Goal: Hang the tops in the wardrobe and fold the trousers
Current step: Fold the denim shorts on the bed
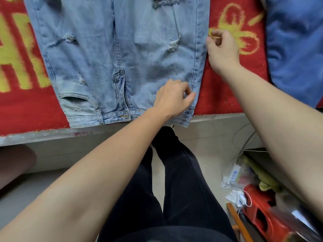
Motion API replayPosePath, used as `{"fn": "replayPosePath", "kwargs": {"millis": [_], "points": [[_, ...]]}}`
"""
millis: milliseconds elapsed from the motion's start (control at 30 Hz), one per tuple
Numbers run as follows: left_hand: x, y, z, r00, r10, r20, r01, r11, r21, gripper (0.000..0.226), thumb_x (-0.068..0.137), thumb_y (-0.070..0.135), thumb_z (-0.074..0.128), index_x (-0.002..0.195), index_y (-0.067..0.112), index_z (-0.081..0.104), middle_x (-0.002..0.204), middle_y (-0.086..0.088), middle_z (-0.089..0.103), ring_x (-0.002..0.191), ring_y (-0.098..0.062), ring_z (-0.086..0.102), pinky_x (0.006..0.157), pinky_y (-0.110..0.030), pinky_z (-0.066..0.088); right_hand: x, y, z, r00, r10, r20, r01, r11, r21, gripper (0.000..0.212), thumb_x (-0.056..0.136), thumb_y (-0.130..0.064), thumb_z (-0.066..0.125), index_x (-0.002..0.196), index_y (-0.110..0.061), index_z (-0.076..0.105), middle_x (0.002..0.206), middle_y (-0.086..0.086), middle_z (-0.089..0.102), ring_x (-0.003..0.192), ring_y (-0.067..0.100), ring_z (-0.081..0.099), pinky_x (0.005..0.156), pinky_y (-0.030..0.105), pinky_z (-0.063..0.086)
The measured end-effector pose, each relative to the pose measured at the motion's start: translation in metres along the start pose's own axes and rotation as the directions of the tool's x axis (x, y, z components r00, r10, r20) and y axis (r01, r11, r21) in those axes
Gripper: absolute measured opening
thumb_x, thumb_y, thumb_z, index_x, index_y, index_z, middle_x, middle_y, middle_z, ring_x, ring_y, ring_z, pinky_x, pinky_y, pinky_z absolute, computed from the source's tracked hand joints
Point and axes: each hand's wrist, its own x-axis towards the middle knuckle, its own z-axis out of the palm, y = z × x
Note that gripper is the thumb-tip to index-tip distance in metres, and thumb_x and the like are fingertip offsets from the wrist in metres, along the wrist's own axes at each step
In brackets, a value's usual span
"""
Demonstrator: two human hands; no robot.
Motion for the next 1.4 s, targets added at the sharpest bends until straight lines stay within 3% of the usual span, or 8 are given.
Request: {"fn": "replayPosePath", "kwargs": {"millis": [100, 267, 533, 833, 967, 1133, 1233, 1400], "points": [[0.008, 0.006, 0.016, 0.997, -0.05, 0.06, 0.041, 0.989, 0.145, 0.046, 0.075, 0.072, 0.064, 0.08, 0.026, 0.069, 0.095, 0.004, 0.053, 0.105, -0.023, 0.044, 0.087, -0.038, 0.042, 0.011, -0.004, 0.006, 0.999, 0.025, 0.026, -0.027, 0.998, 0.051, 0.025, 0.092, -0.043, 0.061, 0.109, -0.025, 0.066, 0.09, -0.017, 0.062, 0.084, -0.001, 0.056, 0.086, 0.018, 0.046], [0.017, 0.016, 0.023, 0.992, -0.126, 0.011, 0.121, 0.968, 0.218, 0.023, 0.077, 0.05, 0.069, 0.083, 0.029, 0.075, 0.104, 0.002, 0.057, 0.107, -0.025, 0.044, 0.09, -0.038, 0.04, 0.02, -0.012, 0.008, 0.998, 0.052, 0.022, -0.052, 0.998, 0.025, 0.008, 0.088, -0.043, 0.066, 0.087, -0.036, 0.063, 0.087, -0.02, 0.064, 0.092, 0.004, 0.063, 0.093, 0.028, 0.051], [-0.008, 0.001, -0.032, 0.923, -0.208, 0.325, 0.318, 0.888, -0.333, 0.018, 0.071, 0.011, 0.077, 0.064, 0.019, 0.063, 0.056, 0.007, 0.058, 0.051, -0.006, 0.049, 0.056, -0.021, 0.044, 0.011, -0.042, -0.001, 0.971, 0.189, 0.145, -0.229, 0.907, 0.353, 0.028, 0.091, -0.022, 0.063, 0.118, -0.019, 0.065, 0.097, 0.0, 0.071, 0.084, 0.015, 0.066, 0.082, 0.038, 0.059], [-0.057, -0.07, -0.103, 0.915, -0.198, 0.351, 0.392, 0.636, -0.664, 0.027, 0.079, -0.008, 0.069, 0.079, 0.015, 0.057, 0.066, 0.003, 0.051, 0.063, -0.01, 0.049, 0.063, -0.023, 0.051, -0.008, -0.156, 0.031, 0.995, -0.102, 0.025, 0.083, 0.913, 0.399, 0.023, 0.083, -0.018, 0.054, 0.093, -0.023, 0.074, 0.095, 0.024, 0.071, 0.078, 0.018, 0.052, 0.084, 0.048, 0.054], [-0.08, -0.128, -0.142, 0.907, -0.171, 0.384, 0.397, 0.647, -0.65, 0.015, 0.08, -0.008, 0.062, 0.094, -0.003, 0.064, 0.075, -0.001, 0.057, 0.069, -0.009, 0.049, 0.062, -0.019, 0.044, -0.03, -0.217, 0.077, 0.972, -0.224, 0.076, 0.161, 0.862, 0.481, 0.042, 0.092, -0.011, 0.056, 0.132, -0.024, 0.061, 0.108, 0.023, 0.072, 0.085, 0.019, 0.064, 0.096, 0.04, 0.054], [-0.112, -0.225, -0.183, 0.891, -0.29, 0.35, 0.455, 0.571, -0.684, 0.021, 0.082, -0.007, 0.065, 0.093, 0.01, 0.069, 0.081, 0.001, 0.069, 0.073, -0.008, 0.062, 0.063, -0.02, 0.052, -0.057, -0.28, 0.165, 0.953, -0.281, 0.112, 0.23, 0.913, 0.336, 0.048, 0.098, -0.01, 0.052, 0.145, -0.014, 0.05, 0.064, -0.006, 0.051, 0.055, -0.002, 0.042, 0.064, 0.017, 0.042], [-0.124, -0.272, -0.192, 0.867, -0.383, 0.318, 0.488, 0.526, -0.697, 0.023, 0.084, -0.008, 0.067, 0.087, 0.015, 0.065, 0.073, 0.005, 0.071, 0.067, -0.005, 0.065, 0.058, -0.019, 0.053, -0.066, -0.306, 0.212, 0.911, -0.328, 0.248, 0.271, 0.932, 0.239, 0.051, 0.1, -0.015, 0.047, 0.151, -0.018, 0.042, 0.095, 0.005, 0.07, 0.086, 0.011, 0.062, 0.092, 0.028, 0.05], [-0.127, -0.313, -0.187, 0.828, -0.472, 0.303, 0.526, 0.466, -0.711, 0.017, 0.083, -0.005, 0.072, 0.099, -0.001, 0.067, 0.087, -0.011, 0.072, 0.078, -0.018, 0.07, 0.075, -0.032, 0.061, -0.062, -0.316, 0.274, 0.851, -0.373, 0.37, 0.39, 0.92, 0.03, 0.056, 0.103, -0.021, 0.042, 0.157, -0.015, 0.028, 0.15, 0.001, 0.05, 0.137, 0.017, 0.046, 0.11, 0.026, 0.036]]}}
